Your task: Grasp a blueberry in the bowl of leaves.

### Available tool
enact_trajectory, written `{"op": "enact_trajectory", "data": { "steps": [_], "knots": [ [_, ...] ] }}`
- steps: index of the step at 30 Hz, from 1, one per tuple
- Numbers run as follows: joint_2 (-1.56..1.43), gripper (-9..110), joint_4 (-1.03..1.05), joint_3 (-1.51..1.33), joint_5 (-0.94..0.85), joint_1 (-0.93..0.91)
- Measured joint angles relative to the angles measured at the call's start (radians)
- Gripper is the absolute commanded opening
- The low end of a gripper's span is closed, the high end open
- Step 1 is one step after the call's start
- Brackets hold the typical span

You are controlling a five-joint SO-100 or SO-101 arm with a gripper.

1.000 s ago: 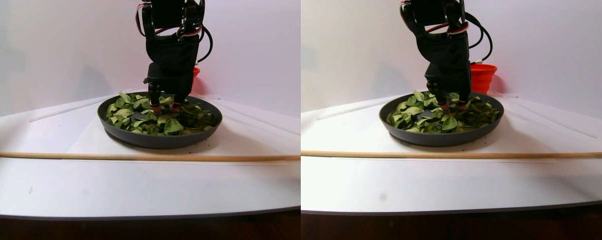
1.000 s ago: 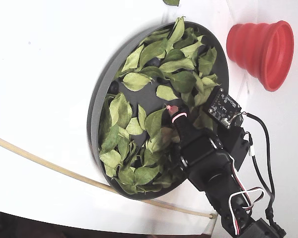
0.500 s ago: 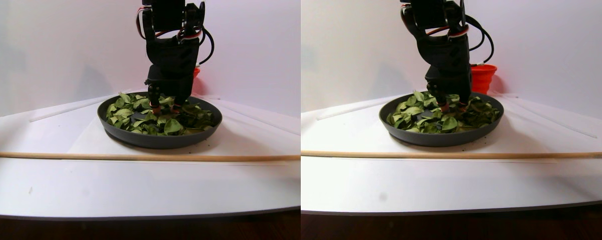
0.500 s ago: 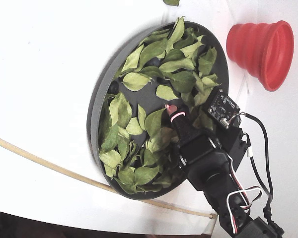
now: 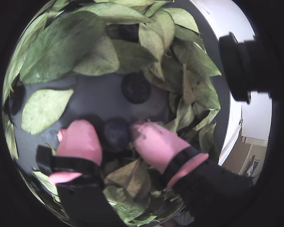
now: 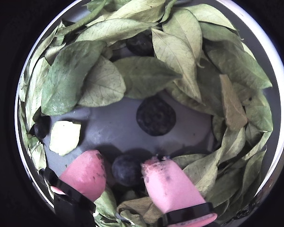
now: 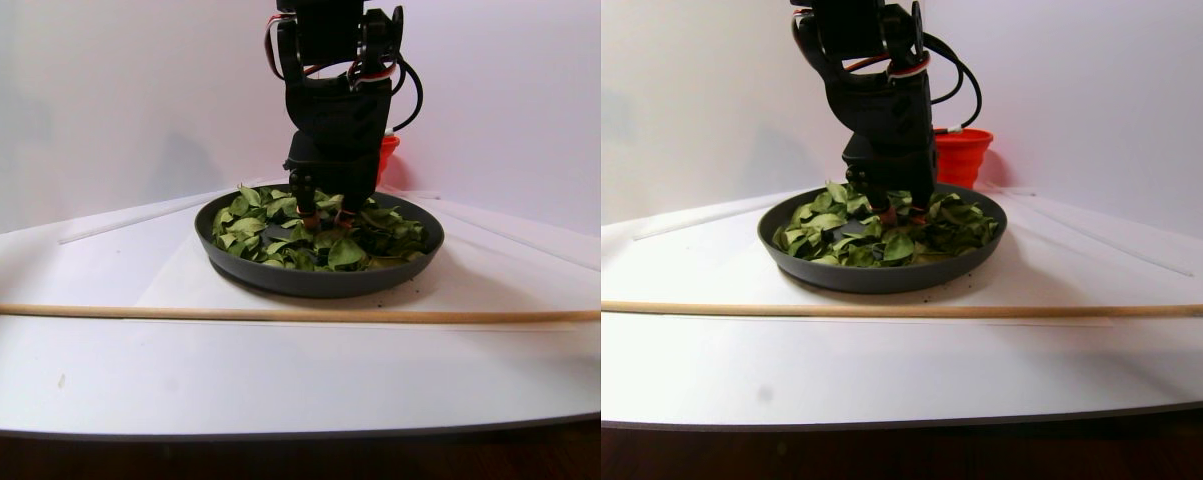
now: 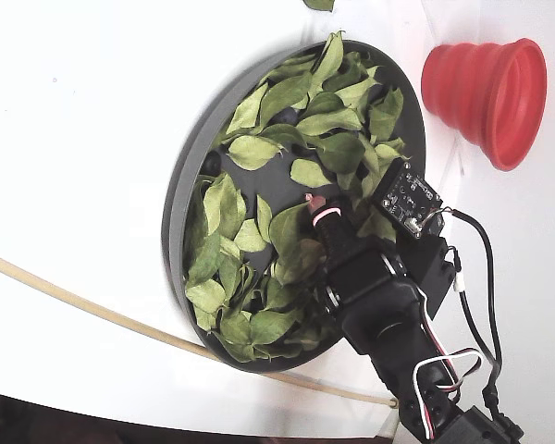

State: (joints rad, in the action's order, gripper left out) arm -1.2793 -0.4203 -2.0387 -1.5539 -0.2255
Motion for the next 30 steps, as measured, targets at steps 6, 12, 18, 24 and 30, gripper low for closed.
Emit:
{"op": "enact_trajectory", "data": {
  "steps": [6,12,18,24,30],
  "knots": [
    [0.0,12,-0.003,-0.017,0.002,0.003],
    [0.0,10,-0.003,-0.017,-0.003,0.005],
    [-0.002,10,-0.003,-0.017,-0.023,0.005],
    [-0.011,10,0.014,-0.023,-0.037,0.005],
    [-0.035,10,0.046,-0.023,-0.038,0.005]
  ]
}}
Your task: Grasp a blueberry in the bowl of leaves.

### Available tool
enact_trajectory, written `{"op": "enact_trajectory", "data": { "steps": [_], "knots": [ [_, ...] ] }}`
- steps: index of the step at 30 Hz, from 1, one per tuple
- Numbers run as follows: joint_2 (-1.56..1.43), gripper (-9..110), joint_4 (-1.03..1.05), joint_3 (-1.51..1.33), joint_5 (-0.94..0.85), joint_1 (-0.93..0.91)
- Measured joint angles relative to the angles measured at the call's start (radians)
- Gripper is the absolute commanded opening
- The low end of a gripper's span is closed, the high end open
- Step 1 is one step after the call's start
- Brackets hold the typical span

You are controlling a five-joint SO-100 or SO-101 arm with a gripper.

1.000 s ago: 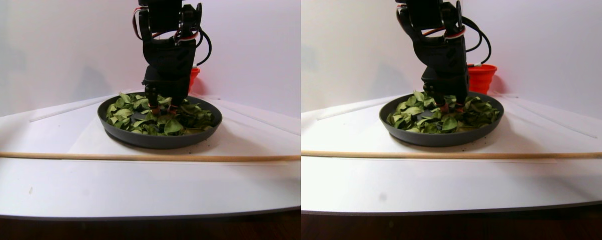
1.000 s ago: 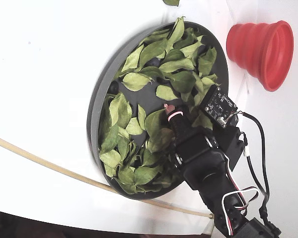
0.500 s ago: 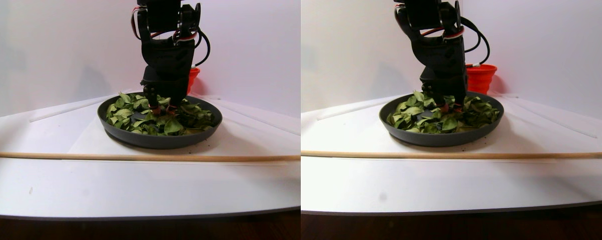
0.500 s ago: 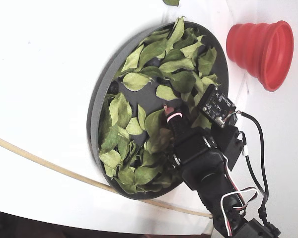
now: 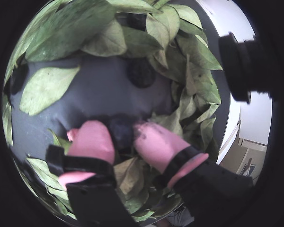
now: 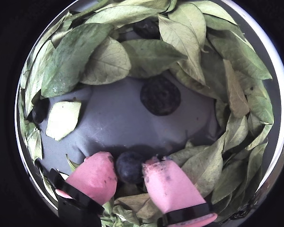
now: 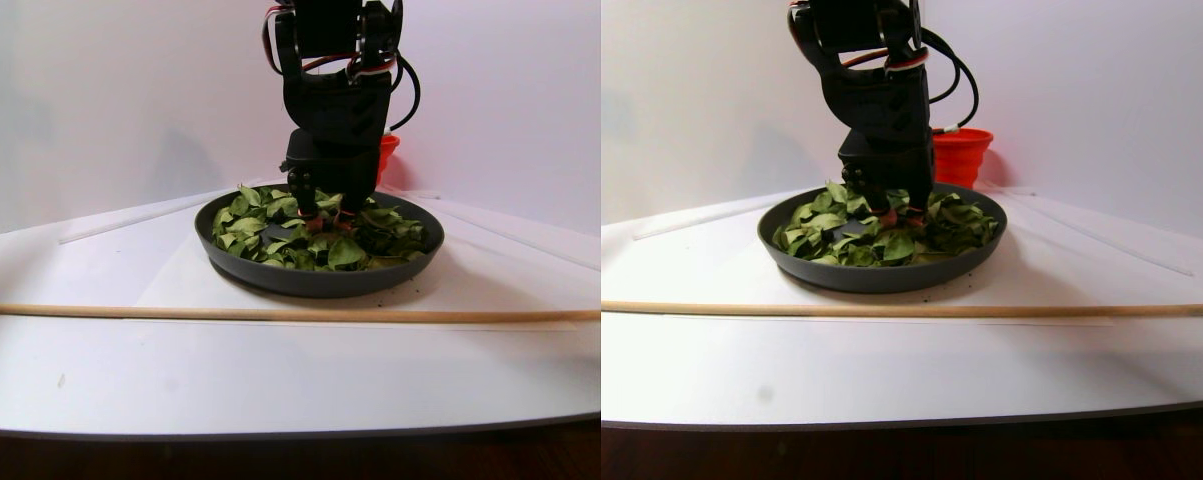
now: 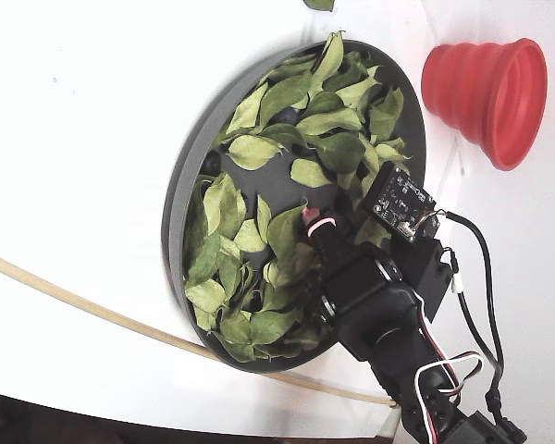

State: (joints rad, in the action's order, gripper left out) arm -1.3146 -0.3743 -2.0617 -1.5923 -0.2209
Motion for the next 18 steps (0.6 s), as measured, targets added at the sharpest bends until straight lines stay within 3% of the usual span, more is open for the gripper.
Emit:
{"op": "enact_trajectory", "data": {
  "steps": [18],
  "knots": [
    [-0.083,10,0.034,-0.002,-0.035,0.0]
  ]
}}
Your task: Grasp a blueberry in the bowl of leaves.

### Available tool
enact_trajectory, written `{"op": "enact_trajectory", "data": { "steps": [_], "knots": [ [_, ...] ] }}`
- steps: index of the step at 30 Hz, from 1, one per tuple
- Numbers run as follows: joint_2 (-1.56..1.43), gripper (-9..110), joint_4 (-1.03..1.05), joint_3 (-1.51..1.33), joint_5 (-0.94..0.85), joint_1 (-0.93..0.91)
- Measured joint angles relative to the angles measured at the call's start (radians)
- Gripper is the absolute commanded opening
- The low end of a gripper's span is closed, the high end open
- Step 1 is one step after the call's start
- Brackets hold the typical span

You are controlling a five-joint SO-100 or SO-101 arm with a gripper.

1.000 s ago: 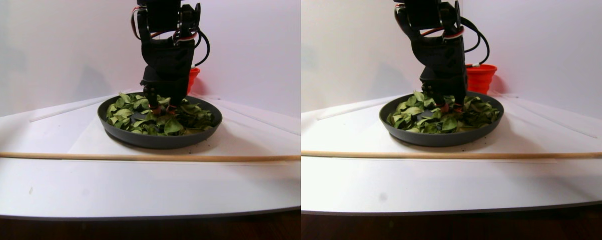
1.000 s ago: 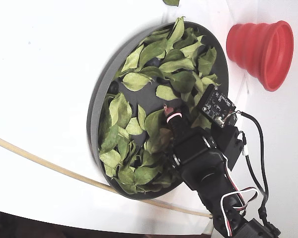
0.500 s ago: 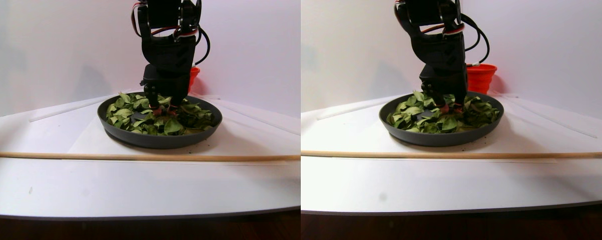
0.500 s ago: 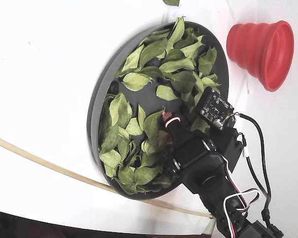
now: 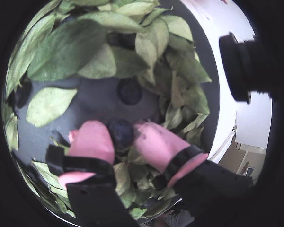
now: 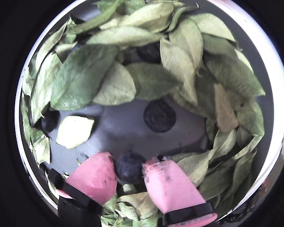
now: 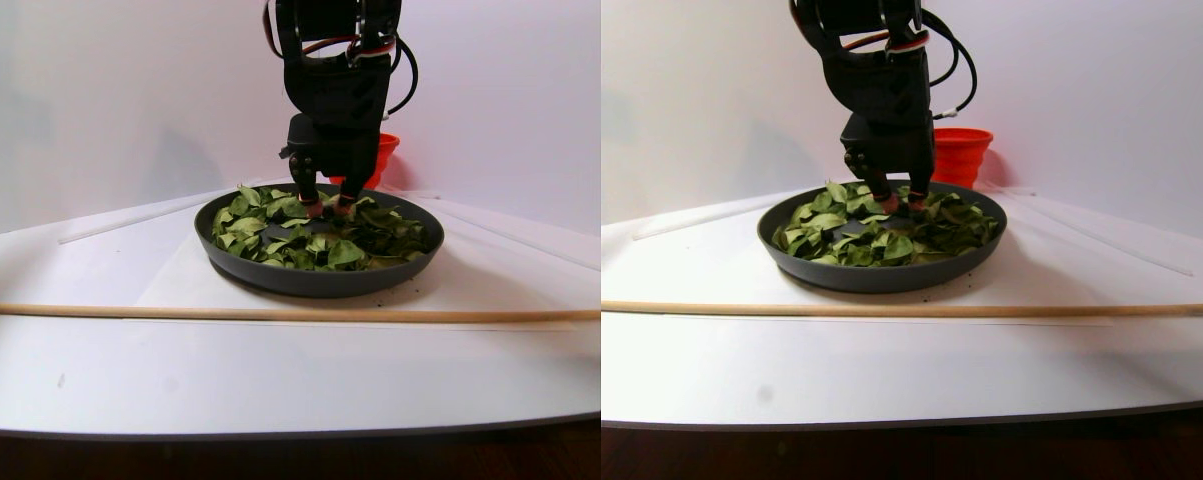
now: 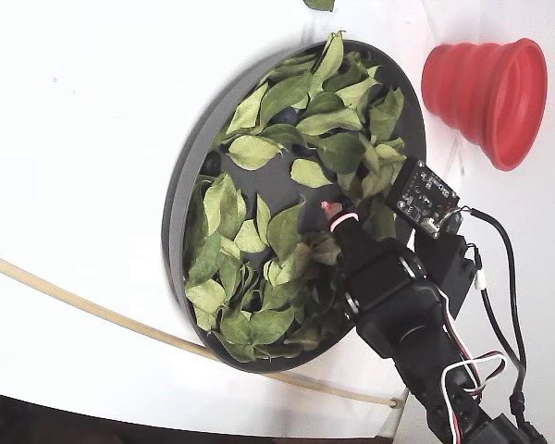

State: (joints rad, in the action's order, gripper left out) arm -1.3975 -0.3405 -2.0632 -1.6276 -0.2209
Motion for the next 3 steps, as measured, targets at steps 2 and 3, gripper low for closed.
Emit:
{"op": "enact_trajectory", "data": {
  "steps": [2,3],
  "knots": [
    [-0.011,10,0.0,0.0,-0.009,0.0],
    [-0.015,10,0.0,0.0,-0.012,0.0]
  ]
}}
